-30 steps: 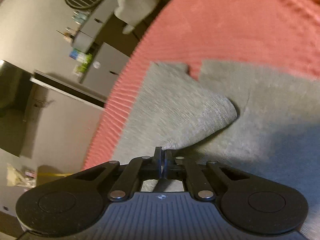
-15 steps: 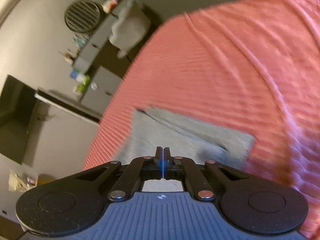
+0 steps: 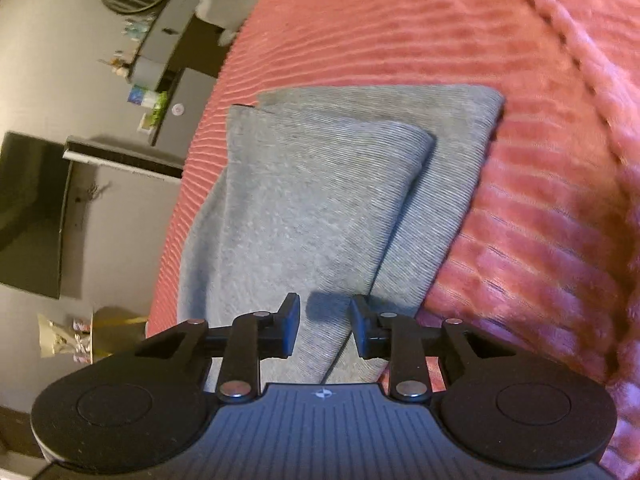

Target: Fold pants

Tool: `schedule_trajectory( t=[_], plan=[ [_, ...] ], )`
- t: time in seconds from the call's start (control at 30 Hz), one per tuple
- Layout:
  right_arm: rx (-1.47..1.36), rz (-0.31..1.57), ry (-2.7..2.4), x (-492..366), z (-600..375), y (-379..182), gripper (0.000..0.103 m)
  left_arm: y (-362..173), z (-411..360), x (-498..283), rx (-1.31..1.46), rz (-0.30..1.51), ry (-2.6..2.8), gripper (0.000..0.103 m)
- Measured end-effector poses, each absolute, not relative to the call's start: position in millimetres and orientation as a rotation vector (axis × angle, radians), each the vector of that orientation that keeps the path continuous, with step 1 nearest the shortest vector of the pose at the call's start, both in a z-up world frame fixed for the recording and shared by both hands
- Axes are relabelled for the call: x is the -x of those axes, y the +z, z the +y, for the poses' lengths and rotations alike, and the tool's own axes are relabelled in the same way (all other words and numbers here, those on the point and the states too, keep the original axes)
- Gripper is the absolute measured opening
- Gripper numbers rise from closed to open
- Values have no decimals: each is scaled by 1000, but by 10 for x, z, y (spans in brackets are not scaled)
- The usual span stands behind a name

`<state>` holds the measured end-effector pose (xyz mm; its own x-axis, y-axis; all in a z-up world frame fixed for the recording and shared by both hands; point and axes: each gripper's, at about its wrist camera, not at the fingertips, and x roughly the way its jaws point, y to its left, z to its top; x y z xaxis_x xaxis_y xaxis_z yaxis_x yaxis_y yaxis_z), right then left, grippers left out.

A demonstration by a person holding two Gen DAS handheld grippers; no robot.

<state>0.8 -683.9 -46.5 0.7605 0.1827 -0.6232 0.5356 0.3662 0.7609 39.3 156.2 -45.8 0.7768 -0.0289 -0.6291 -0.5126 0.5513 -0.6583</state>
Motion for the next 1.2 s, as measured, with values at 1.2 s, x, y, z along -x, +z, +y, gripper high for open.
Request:
schedule_trajectory(
  t=[1.2],
  plan=[
    [-1106, 546, -305, 83, -6918, -389, 26, -787, 2052, -721, 1049, 507, 414, 47]
  ],
)
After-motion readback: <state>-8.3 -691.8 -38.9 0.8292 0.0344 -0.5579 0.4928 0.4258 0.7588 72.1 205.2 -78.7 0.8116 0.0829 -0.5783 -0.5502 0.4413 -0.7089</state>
